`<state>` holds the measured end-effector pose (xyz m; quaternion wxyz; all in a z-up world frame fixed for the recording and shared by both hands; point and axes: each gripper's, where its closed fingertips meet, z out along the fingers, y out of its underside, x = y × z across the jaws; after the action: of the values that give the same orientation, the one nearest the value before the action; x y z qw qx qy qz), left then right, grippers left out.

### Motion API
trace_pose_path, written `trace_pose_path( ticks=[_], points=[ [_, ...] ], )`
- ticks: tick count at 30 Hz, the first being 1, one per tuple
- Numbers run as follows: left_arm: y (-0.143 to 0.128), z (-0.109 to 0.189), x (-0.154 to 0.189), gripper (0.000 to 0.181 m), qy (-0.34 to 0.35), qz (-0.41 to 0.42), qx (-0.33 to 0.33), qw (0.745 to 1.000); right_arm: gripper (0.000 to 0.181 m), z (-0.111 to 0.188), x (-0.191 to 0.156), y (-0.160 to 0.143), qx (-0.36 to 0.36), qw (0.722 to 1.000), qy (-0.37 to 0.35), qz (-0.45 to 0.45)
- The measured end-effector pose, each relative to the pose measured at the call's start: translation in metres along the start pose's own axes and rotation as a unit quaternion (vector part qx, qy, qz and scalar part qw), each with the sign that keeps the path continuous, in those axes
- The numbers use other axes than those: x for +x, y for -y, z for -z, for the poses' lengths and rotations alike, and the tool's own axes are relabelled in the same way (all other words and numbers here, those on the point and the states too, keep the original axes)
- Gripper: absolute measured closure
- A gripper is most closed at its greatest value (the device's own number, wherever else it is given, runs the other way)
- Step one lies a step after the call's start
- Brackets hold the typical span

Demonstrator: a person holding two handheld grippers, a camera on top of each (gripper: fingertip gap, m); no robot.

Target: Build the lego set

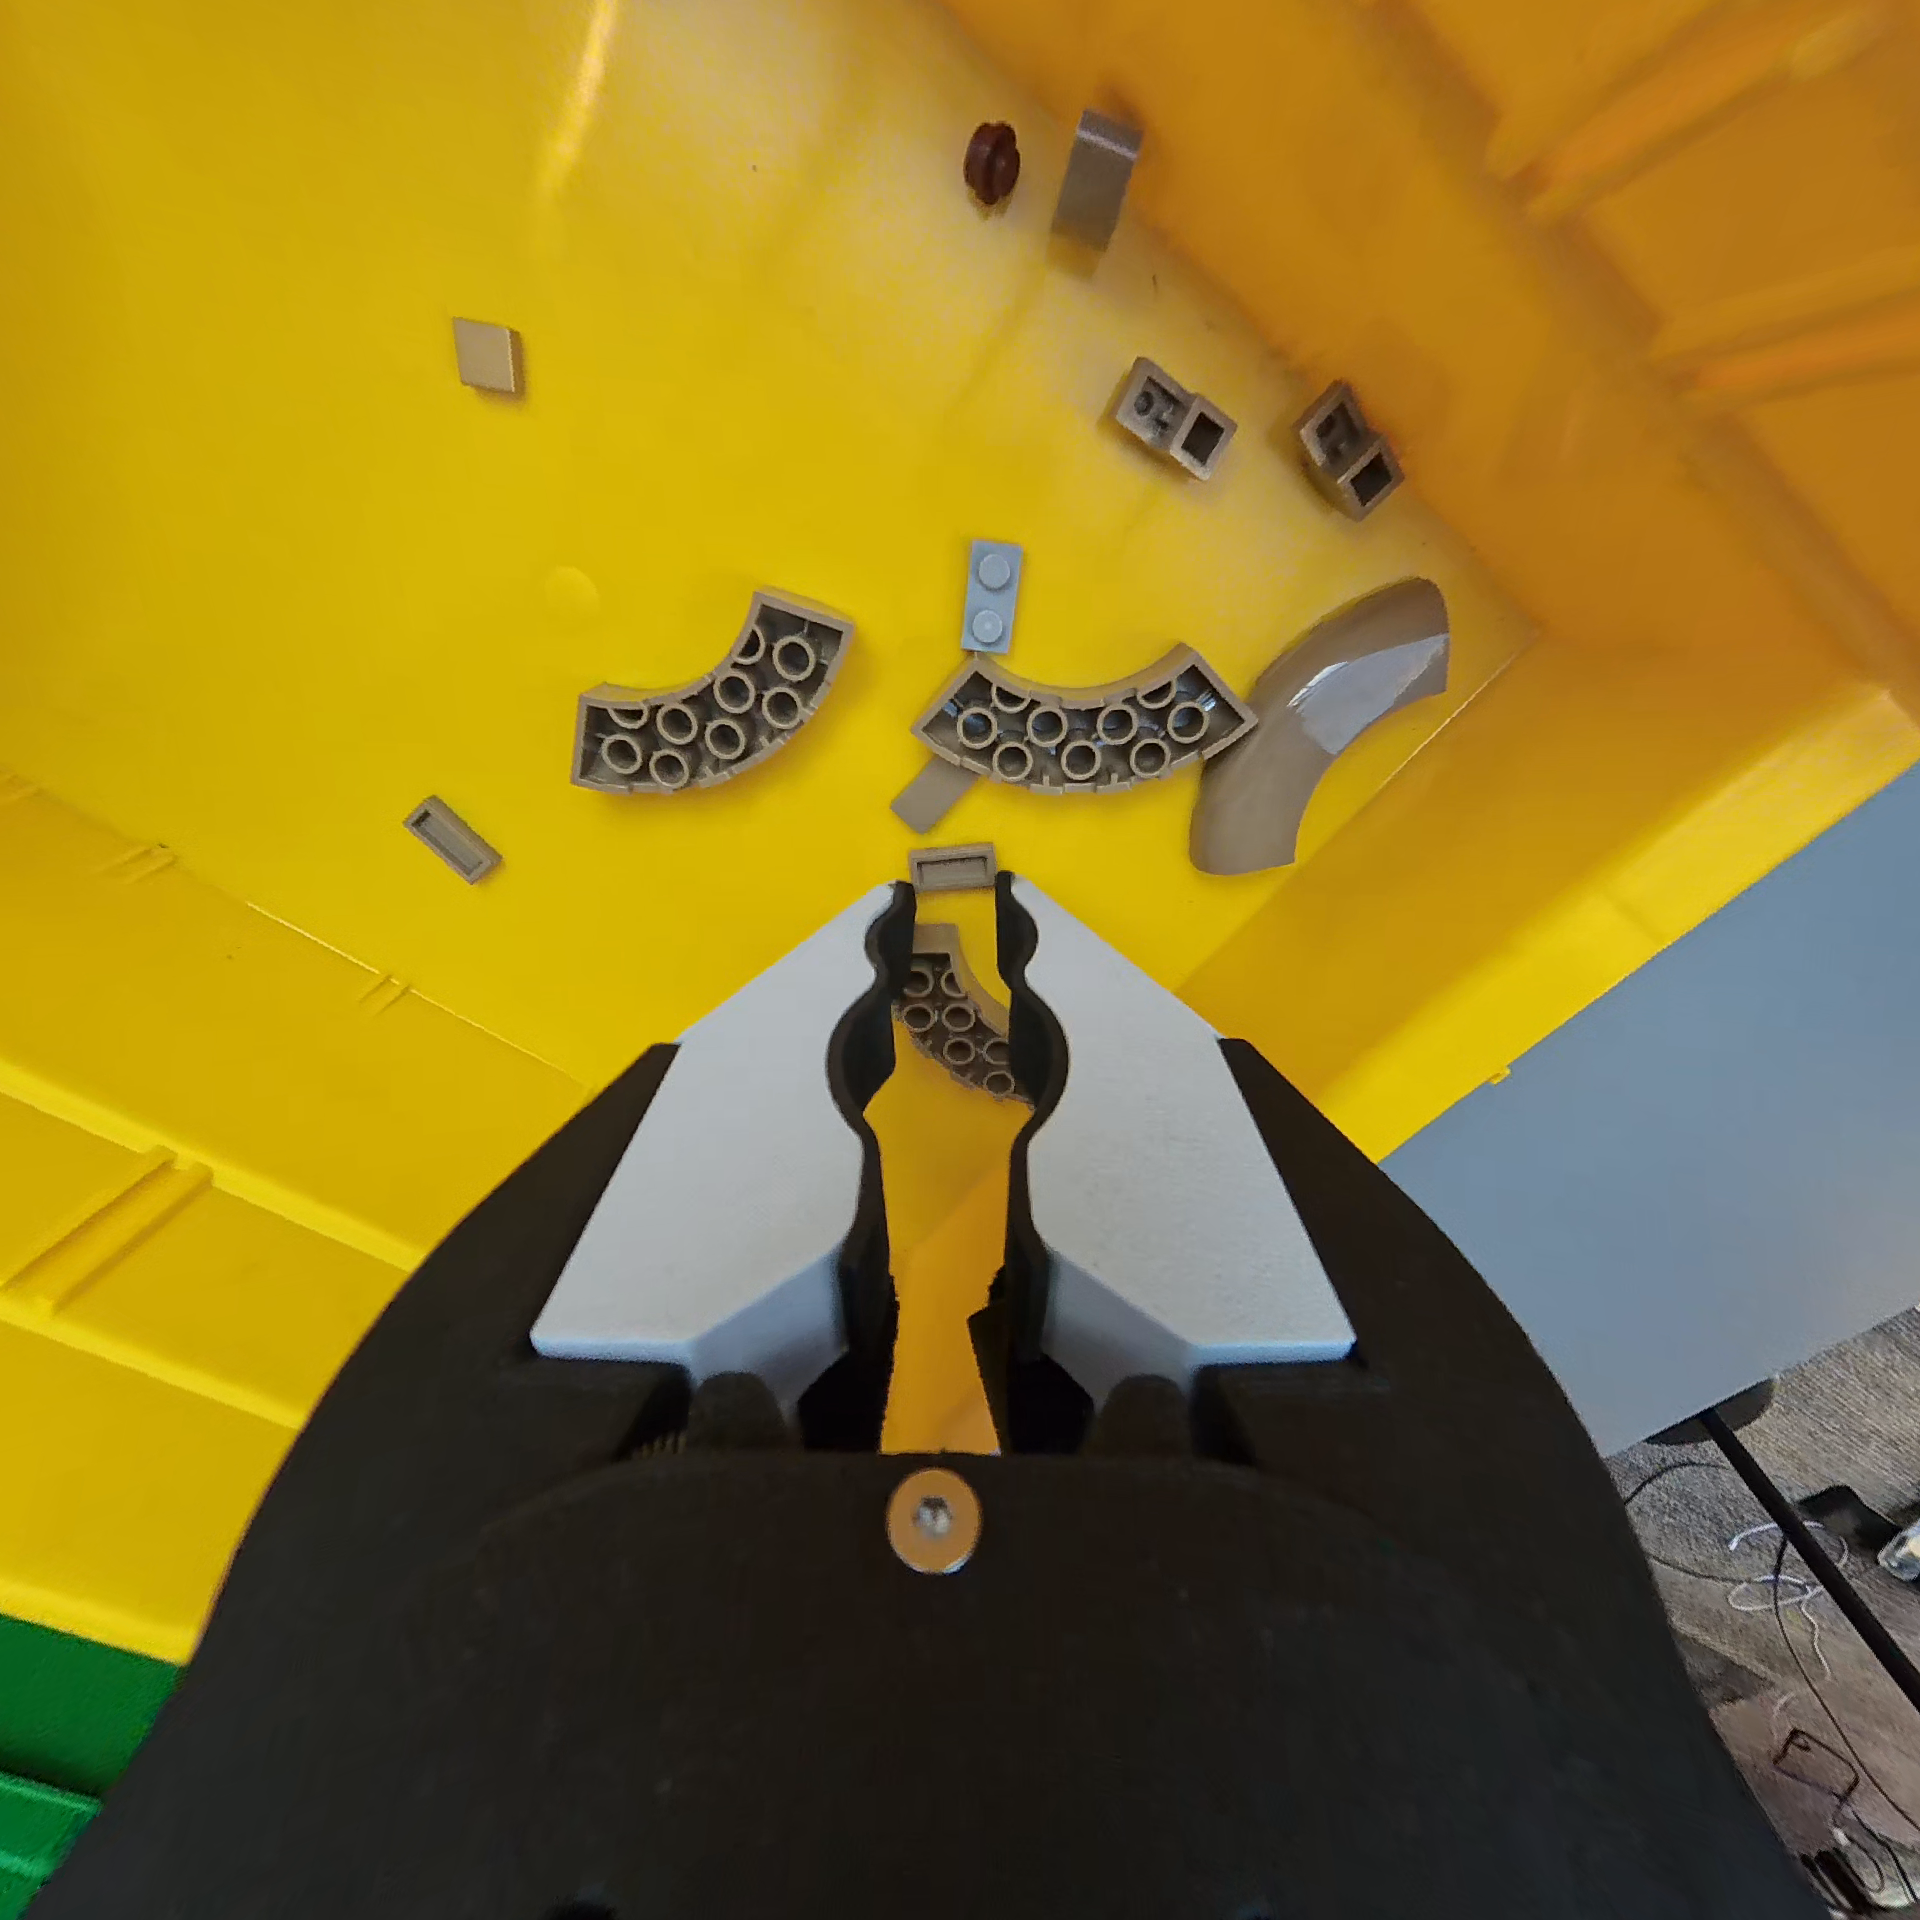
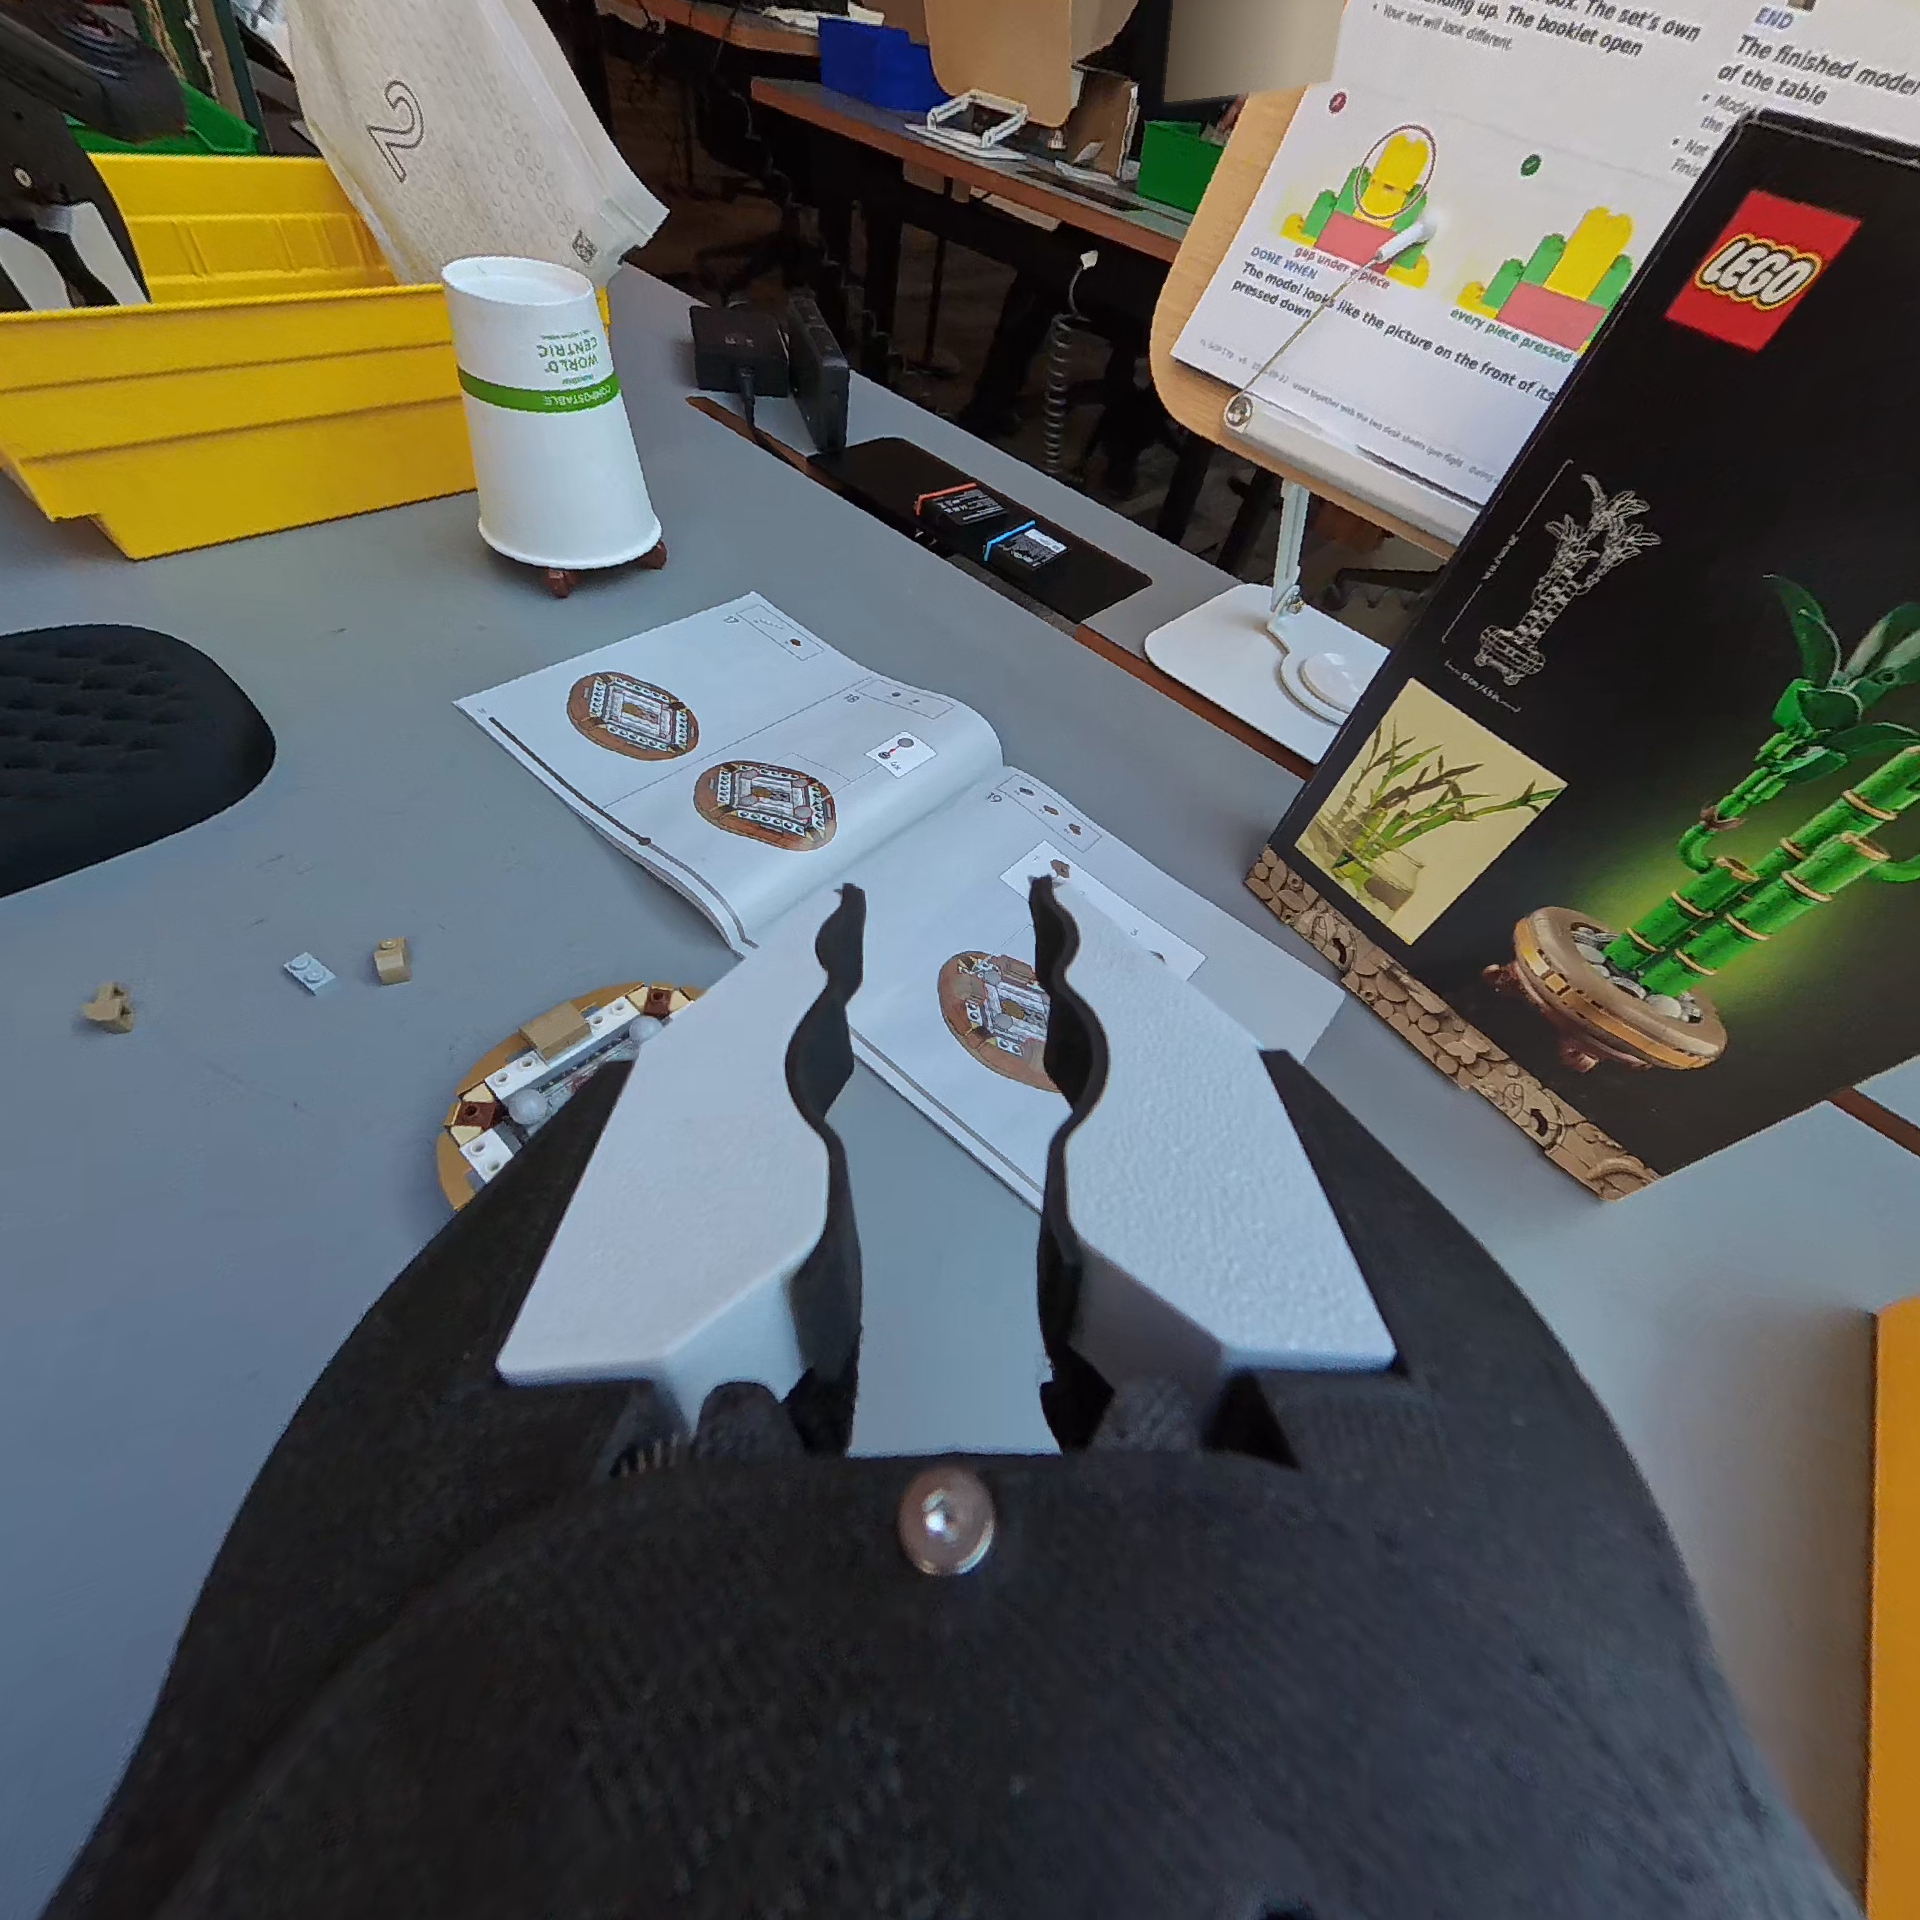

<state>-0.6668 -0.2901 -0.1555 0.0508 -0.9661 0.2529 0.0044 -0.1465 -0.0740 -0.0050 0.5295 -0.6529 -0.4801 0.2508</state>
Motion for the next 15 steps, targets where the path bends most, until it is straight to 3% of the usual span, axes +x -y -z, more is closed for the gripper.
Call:
trace_pose_path(
  ticks=[5, 15],
  points=[
    [-0.002, 0.013, -0.006, 0.168, 0.043, 0.023, 0.016, 0.999, 0.149, 0.009, 0.005, -0.011, -0.002, 1.000, -0.009, -0.012],
    [0.021, 0.065, -0.011, 0.167, 0.129, 0.100, 0.152, 0.975, 0.150, 0.013, 0.012, -0.031, 0.009, 0.999, -0.012, -0.035]
  ],
)
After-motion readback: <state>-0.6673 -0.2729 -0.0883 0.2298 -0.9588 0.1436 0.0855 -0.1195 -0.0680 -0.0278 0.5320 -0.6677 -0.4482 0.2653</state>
